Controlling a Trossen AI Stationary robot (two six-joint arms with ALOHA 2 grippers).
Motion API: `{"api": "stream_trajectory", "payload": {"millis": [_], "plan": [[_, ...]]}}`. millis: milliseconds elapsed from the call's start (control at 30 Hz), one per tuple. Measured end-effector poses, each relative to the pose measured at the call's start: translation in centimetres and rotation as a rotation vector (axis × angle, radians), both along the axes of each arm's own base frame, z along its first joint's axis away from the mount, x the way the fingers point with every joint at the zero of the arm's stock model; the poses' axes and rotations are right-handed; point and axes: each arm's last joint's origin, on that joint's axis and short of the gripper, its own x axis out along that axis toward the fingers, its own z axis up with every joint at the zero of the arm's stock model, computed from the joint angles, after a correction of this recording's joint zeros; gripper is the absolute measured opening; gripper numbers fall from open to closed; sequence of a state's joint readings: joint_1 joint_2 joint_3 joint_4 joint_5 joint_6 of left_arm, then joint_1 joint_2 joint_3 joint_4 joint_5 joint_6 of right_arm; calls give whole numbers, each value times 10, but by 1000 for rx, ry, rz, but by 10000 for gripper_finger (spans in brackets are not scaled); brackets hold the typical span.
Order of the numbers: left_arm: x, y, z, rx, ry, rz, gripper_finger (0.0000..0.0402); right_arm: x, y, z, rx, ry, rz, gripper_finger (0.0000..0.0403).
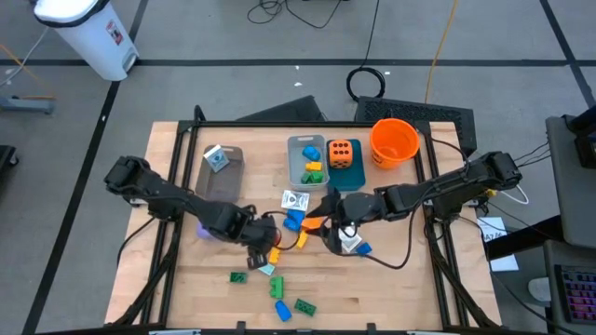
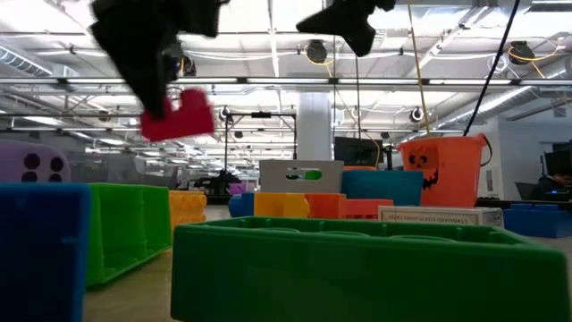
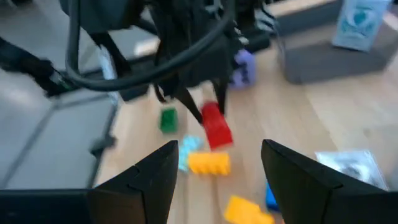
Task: Pick & Place Toys
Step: Put the red game piece into the gray bin
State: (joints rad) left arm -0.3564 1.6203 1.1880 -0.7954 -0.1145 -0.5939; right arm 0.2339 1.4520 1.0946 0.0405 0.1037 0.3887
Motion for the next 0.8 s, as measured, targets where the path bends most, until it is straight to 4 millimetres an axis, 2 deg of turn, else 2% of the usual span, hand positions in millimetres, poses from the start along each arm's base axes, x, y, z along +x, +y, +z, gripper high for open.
{"api": "stream_trajectory", "payload": {"millis": [167, 400, 600, 800], "plan": [[14, 11, 26, 19, -75, -22, 134, 3, -3, 5, 6, -53, -5, 234], [27, 20, 55, 38, -172, -71, 131, 4, -2, 3, 32, -48, 17, 282], [31, 21, 71, 53, -224, -113, 133, 5, -4, 4, 14, -55, 9, 311], [34, 22, 81, 61, -266, -127, 131, 12, -7, -3, 6, -62, 1, 309]]}}
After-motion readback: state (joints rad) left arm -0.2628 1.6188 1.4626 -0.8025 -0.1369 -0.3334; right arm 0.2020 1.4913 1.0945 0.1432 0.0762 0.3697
